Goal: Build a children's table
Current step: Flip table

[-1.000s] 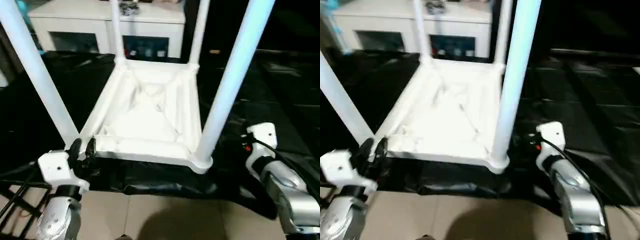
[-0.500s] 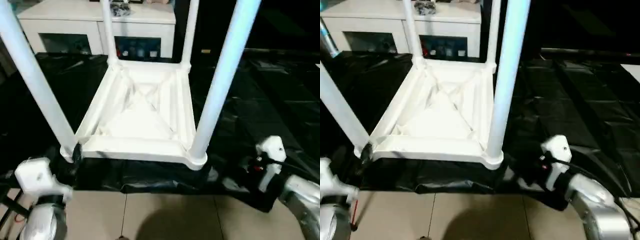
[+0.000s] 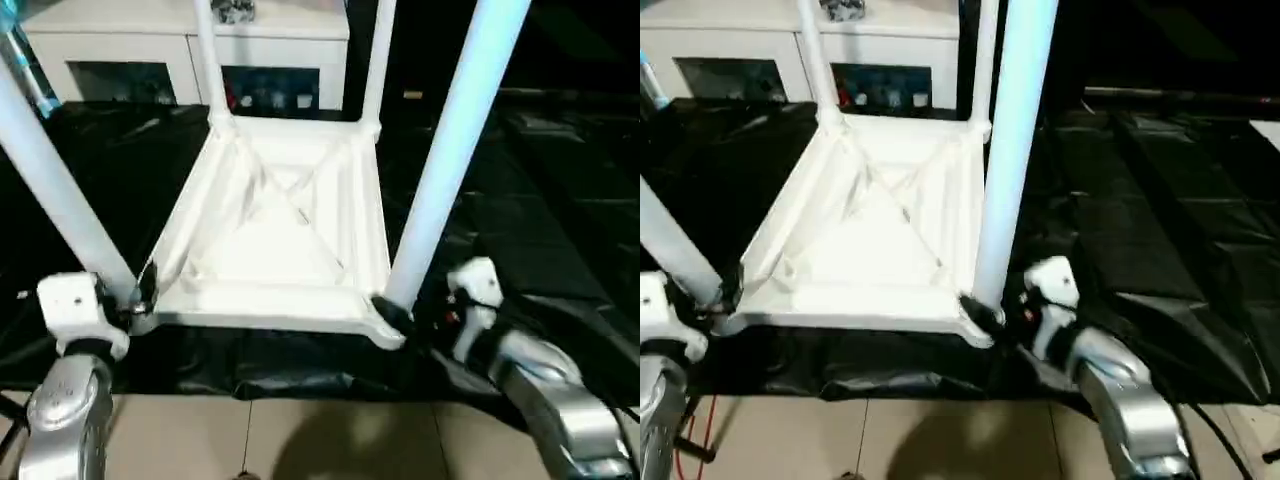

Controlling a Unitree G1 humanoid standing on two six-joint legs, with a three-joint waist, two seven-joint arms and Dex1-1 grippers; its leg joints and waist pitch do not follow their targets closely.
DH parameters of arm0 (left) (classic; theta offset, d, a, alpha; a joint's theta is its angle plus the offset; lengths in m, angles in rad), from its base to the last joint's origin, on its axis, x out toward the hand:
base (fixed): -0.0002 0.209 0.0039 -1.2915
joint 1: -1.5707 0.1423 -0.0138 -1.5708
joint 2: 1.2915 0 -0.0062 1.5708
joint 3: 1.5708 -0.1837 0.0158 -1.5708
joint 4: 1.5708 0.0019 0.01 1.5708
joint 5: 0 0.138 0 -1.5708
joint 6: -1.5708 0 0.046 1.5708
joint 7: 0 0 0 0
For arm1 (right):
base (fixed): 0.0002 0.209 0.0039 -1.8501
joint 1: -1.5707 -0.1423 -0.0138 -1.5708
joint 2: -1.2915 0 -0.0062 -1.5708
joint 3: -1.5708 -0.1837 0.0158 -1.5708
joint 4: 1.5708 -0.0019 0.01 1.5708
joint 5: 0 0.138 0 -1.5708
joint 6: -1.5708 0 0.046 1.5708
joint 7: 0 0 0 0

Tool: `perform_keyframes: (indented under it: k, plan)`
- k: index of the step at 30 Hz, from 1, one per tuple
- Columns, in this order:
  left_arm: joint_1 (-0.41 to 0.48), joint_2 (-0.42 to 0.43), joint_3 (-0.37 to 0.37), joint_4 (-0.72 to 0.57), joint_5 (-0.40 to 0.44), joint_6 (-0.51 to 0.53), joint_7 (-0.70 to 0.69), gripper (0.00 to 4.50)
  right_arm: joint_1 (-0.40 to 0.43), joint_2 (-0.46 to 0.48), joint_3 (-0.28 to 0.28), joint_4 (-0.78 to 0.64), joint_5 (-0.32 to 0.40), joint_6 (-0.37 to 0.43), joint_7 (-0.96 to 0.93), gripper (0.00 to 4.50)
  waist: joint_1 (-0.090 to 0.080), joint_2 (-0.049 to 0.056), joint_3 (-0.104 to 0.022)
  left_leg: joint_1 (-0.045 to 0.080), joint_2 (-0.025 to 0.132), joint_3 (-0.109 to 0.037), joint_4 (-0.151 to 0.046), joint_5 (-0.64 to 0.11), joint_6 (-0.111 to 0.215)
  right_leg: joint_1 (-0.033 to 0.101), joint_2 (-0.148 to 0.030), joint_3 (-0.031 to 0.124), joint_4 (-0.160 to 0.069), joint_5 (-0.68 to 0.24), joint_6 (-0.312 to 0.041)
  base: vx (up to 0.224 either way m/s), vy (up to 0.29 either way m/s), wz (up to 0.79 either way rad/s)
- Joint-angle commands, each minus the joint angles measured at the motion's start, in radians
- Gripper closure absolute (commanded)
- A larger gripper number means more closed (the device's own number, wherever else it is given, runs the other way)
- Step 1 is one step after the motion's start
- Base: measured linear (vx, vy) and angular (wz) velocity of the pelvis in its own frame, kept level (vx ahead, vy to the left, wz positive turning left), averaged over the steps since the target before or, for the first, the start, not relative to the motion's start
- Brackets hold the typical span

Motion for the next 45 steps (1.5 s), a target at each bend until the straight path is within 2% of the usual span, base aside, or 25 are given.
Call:
perform_keyframes:
  k: [1,2,5,8,11,15,19,23,25,27,29,30,31,32,34,35,36,38,39,40,41,42,43,44,45]
  plan:
    - [0.002,-0.007,-0.008,0.009,-0.012,0.004,-0.012,0.18,-0.017,0.009,-0.035,0.043,-0.010,0.002,-0.055,0.33,0.002,0.009,-0.050,0.018,0.058,-0.019,-0.096,-0.176,0.014,0.024,-0.039,0.017,-0.044,0.048,-0.230,0.000,0.000,0.00]
    - [0.000,-0.019,-0.010,0.005,-0.022,0.008,-0.009,0.30,-0.028,0.015,-0.043,0.059,-0.007,0.003,-0.063,0.37,0.003,0.008,-0.047,0.020,0.060,-0.017,-0.100,-0.215,0.010,0.022,-0.040,0.019,-0.048,-0.005,-0.233,0.000,0.000,0.00]
    - [0.002,-0.037,-0.015,-0.009,-0.023,0.020,0.009,0.42,-0.044,0.016,-0.051,0.082,-0.015,-0.002,-0.080,0.65,0.003,0.007,-0.044,0.021,0.063,-0.017,-0.104,-0.261,-0.001,0.020,-0.040,0.020,-0.053,-0.062,-0.230,0.000,0.000,0.00]
    - [0.033,-0.077,-0.050,-0.060,-0.021,0.043,0.023,0.77,-0.076,0.017,-0.087,0.136,-0.036,-0.020,-0.145,0.81,0.002,0.005,-0.039,0.020,0.064,-0.015,-0.109,-0.309,-0.022,0.017,-0.044,0.022,-0.063,-0.144,-0.213,0.000,0.000,0.00]
    - [0.061,-0.102,-0.077,-0.085,-0.015,0.045,0.030,1.09,-0.099,0.018,-0.119,0.175,-0.053,-0.027,-0.204,1.14,0.003,0.006,-0.040,0.021,0.064,-0.014,-0.109,-0.324,-0.035,0.013,-0.043,0.023,-0.067,-0.192,-0.193,0.000,0.000,0.00]
    - [0.115,-0.153,-0.124,-0.126,0.004,0.061,0.061,1.39,-0.114,0.017,-0.152,0.207,-0.052,-0.031,-0.246,1.44,0.001,0.003,-0.041,0.016,0.066,-0.013,-0.109,-0.304,-0.033,0.017,-0.043,0.022,-0.067,-0.167,-0.184,0.000,0.000,0.00]
    - [0.124,-0.182,-0.122,-0.144,0.020,0.085,0.098,1.73,-0.118,0.013,-0.151,0.218,-0.047,-0.040,-0.246,1.67,0.005,0.001,-0.043,0.016,0.065,-0.008,-0.105,-0.269,-0.014,0.017,-0.040,0.021,-0.067,-0.134,-0.181,0.000,0.000,0.00]
    - [0.125,-0.195,-0.112,-0.146,0.008,0.107,0.123,2.03,-0.117,0.023,-0.151,0.214,-0.042,-0.044,-0.243,1.92,0.004,0.000,-0.040,0.016,0.064,-0.007,-0.107,-0.290,-0.013,0.013,-0.039,0.021,-0.072,-0.194,-0.172,0.000,0.000,0.00]
    - [0.117,-0.206,-0.098,-0.139,-0.014,0.105,0.130,2.09,-0.112,0.031,-0.158,0.200,-0.010,-0.048,-0.221,1.50,0.003,-0.002,-0.039,0.016,0.064,-0.007,-0.108,-0.299,-0.013,0.013,-0.039,0.022,-0.073,-0.212,-0.167,0.000,0.000,0.00]
    - [0.106,-0.216,-0.084,-0.128,-0.038,0.099,0.134,2.12,-0.100,0.038,-0.165,0.173,0.017,-0.048,-0.205,1.50,0.004,-0.003,-0.042,0.016,0.063,-0.006,-0.106,-0.286,-0.009,0.013,-0.040,0.023,-0.074,-0.206,-0.161,0.000,0.000,0.00]
    - [0.094,-0.227,-0.072,-0.115,-0.068,0.091,0.123,2.16,-0.062,0.041,-0.181,0.113,0.042,-0.051,-0.199,1.10,0.007,-0.003,-0.044,0.015,0.063,-0.004,-0.103,-0.247,0.003,0.014,-0.039,0.023,-0.072,-0.169,-0.159,0.000,0.000,0.00]
    - [0.090,-0.232,-0.068,-0.113,-0.076,0.095,0.120,2.16,-0.043,0.039,-0.191,0.091,0.053,-0.054,-0.196,1.10,0.009,0.001,-0.045,0.014,0.064,-0.002,-0.103,-0.226,0.011,0.014,-0.038,0.023,-0.070,-0.143,-0.159,0.000,0.000,0.00]
    - [0.088,-0.234,-0.066,-0.112,-0.079,0.098,0.118,2.16,-0.027,0.037,-0.201,0.073,0.064,-0.055,-0.191,1.07,0.008,-0.002,-0.045,0.013,0.064,-0.001,-0.103,-0.216,0.015,0.016,-0.037,0.023,-0.071,-0.131,-0.158,0.000,0.000,0.00]
    - [0.084,-0.234,-0.064,-0.107,-0.081,0.104,0.115,2.17,0.013,0.025,-0.222,0.033,0.075,-0.064,-0.182,0.96,0.013,0.008,-0.047,0.014,0.063,0.000,-0.101,-0.191,0.027,0.016,-0.038,0.023,-0.067,-0.106,-0.160,0.000,0.000,0.00]
    - [0.081,-0.234,-0.062,-0.103,-0.084,0.108,0.114,2.17,0.034,0.018,-0.233,0.014,0.082,-0.067,-0.175,0.96,0.017,0.000,-0.048,0.013,0.065,0.003,-0.098,-0.173,0.042,0.017,-0.038,0.022,-0.067,-0.088,-0.160,0.000,0.000,0.00]
    - [0.077,-0.242,-0.056,-0.099,-0.095,0.115,0.118,2.18,0.074,0.001,-0.252,-0.024,0.111,-0.069,-0.140,0.68,0.017,0.000,-0.047,0.011,0.064,0.004,-0.099,-0.173,0.045,0.018,-0.037,0.022,-0.068,-0.090,-0.161,0.000,0.000,0.00]
    - [0.073,-0.246,-0.053,-0.096,-0.102,0.120,0.120,2.18,0.100,-0.010,-0.272,-0.050,0.139,-0.067,-0.113,0.63,0.021,0.007,-0.045,0.011,0.065,0.004,-0.101,-0.193,0.049,0.015,-0.038,0.022,-0.071,-0.130,-0.160,0.000,0.000,0.00]
    - [0.070,-0.248,-0.050,-0.094,-0.107,0.124,0.121,2.18,0.121,-0.020,-0.288,-0.071,0.162,-0.065,-0.093,0.62,0.021,0.002,-0.043,0.012,0.066,0.005,-0.102,-0.216,0.048,0.015,-0.038,0.023,-0.076,-0.168,-0.152,0.000,0.000,0.00]
    - [0.063,-0.252,-0.045,-0.091,-0.117,0.136,0.123,2.18,0.168,-0.059,-0.319,-0.130,0.233,-0.029,-0.021,0.62,0.022,0.012,-0.043,0.014,0.064,0.005,-0.102,-0.227,0.049,0.016,-0.037,0.023,-0.076,-0.177,-0.150,0.000,0.000,0.00]
    - [0.063,-0.252,-0.045,-0.091,-0.117,0.136,0.123,2.18,0.168,-0.059,-0.319,-0.130,0.233,-0.029,-0.021,0.62,0.023,0.005,-0.042,0.014,0.067,0.003,-0.101,-0.237,0.052,0.016,-0.038,0.023,-0.080,-0.197,-0.141,0.000,0.000,0.00]
    - [0.056,-0.256,-0.044,-0.092,-0.137,0.151,0.110,2.18,0.208,-0.099,-0.328,-0.194,0.312,0.037,0.048,0.62,0.019,0.009,-0.043,0.010,0.063,0.003,-0.102,-0.232,0.052,0.016,-0.038,0.022,-0.079,-0.199,-0.142,0.000,0.000,0.00]
    - [0.054,-0.257,-0.045,-0.092,-0.150,0.158,0.098,2.18,0.224,-0.116,-0.328,-0.225,0.350,0.074,0.077,0.62,0.016,0.010,-0.042,0.007,0.061,0.000,-0.101,-0.240,0.060,0.021,-0.039,0.020,-0.084,-0.244,-0.123,0.000,0.000,0.00]
    - [0.054,-0.257,-0.045,-0.092,-0.150,0.158,0.098,2.18,0.224,-0.116,-0.328,-0.225,0.350,0.074,0.077,0.62,0.015,0.011,-0.042,0.007,0.061,0.000,-0.101,-0.238,0.062,0.018,-0.039,0.020,-0.086,-0.252,-0.119,0.000,0.000,0.00]
    - [0.045,-0.271,-0.040,-0.096,-0.188,0.184,0.080,2.18,0.254,-0.156,-0.306,-0.299,0.426,0.158,0.120,0.62,0.010,0.025,-0.040,0.008,0.061,-0.003,-0.102,-0.241,0.059,0.015,-0.038,0.020,-0.086,-0.265,-0.123,0.000,0.000,0.00]
    - [0.045,-0.271,-0.040,-0.096,-0.188,0.184,0.080,2.18,0.254,-0.156,-0.306,-0.299,0.426,0.158,0.120,0.62,0.007,0.016,-0.039,0.007,0.061,-0.001,-0.101,-0.247,0.060,0.017,-0.036,0.019,-0.090,-0.276,-0.119,0.000,0.000,0.00]
